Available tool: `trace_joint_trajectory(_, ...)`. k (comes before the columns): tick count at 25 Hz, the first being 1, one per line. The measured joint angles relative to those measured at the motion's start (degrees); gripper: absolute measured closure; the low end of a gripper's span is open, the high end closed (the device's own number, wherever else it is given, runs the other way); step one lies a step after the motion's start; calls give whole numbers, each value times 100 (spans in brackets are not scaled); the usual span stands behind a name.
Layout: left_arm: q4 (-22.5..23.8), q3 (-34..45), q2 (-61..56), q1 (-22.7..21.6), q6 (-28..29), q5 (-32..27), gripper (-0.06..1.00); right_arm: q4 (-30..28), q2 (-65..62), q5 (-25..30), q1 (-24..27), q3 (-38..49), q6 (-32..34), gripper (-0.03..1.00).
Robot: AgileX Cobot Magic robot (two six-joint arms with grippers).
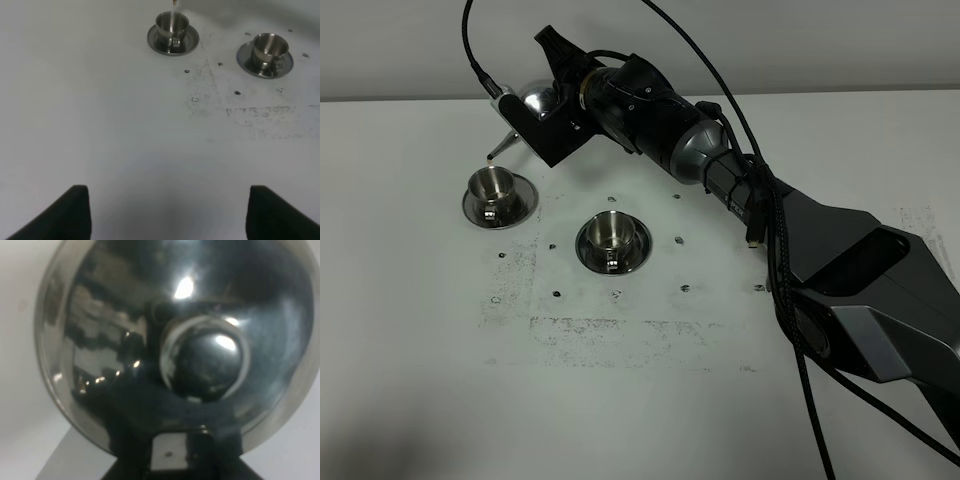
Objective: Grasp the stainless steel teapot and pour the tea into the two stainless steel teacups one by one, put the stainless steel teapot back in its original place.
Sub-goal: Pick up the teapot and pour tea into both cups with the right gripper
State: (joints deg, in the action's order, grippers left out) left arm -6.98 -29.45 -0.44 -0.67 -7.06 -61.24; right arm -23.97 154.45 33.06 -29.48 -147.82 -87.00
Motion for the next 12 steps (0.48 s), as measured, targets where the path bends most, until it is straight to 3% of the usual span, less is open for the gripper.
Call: trace_joint_trajectory(12,0,0,0,0,0,0,25,-217,0,-26,-4,0,0,79)
